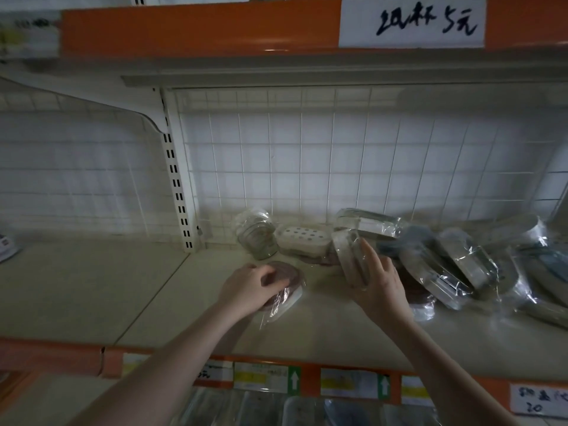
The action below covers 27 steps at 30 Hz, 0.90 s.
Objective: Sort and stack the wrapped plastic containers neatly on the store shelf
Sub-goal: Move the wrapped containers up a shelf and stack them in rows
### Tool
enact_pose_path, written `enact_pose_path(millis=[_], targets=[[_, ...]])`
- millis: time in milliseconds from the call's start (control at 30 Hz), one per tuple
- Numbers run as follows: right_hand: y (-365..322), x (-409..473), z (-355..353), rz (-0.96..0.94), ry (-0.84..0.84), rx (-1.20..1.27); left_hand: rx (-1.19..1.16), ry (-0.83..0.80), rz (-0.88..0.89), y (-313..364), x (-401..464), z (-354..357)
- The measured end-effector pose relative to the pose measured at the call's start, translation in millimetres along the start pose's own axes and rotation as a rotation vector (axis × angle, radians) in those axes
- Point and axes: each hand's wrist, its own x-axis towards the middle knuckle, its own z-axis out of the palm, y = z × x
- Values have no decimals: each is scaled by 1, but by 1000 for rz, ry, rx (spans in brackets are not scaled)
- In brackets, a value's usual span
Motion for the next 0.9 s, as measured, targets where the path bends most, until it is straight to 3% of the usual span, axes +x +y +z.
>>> enact_pose_path(millis=[367, 900], targets=[[-5, 29, 11, 104, -145, 335, 50, -122, -73, -4, -11, -11], [-38, -2, -12, 230, -85, -41, 88, -9, -157, -16, -48, -25]])
